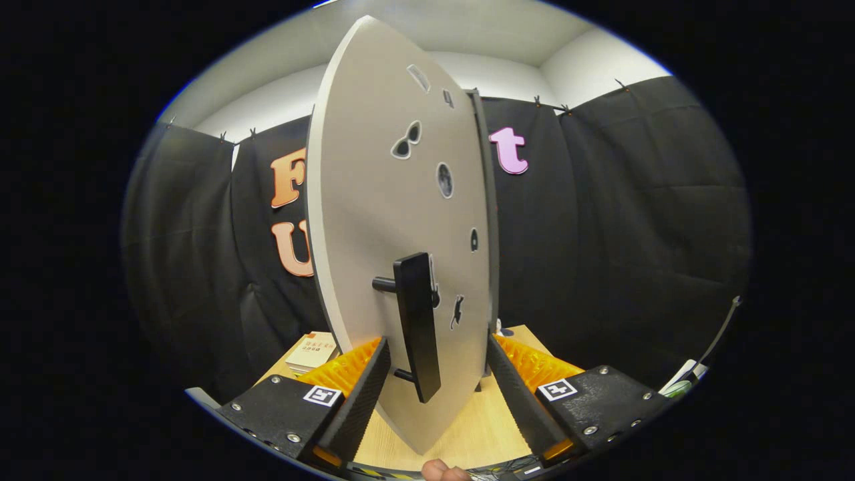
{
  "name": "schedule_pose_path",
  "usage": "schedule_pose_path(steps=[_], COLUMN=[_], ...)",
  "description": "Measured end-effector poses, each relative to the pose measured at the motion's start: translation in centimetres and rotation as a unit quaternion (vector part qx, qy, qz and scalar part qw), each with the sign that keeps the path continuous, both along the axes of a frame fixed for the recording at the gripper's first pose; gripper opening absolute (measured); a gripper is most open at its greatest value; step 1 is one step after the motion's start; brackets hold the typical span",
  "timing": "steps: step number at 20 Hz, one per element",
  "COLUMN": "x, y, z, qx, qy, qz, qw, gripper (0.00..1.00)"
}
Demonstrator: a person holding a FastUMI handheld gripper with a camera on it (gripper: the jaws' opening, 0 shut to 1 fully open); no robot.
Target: Open the shoe cabinet door, grab the shoes and put them into the shoe cabinet, then close the shoe cabinet door.
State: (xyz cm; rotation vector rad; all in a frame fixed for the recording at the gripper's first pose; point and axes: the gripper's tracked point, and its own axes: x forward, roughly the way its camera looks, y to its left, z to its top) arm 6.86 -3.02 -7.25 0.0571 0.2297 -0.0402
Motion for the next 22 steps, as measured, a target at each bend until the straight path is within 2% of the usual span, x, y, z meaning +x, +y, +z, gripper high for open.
schedule_pose_path(steps=[11,22], x=[8.2,16.0], y=[10.8,14.6], z=[-1.4,-2.0], qx=[0.000,-0.009], qy=[0.012,0.006], qz=[0.053,0.083], qw=[0.999,0.997], gripper=[0.93,0.92])
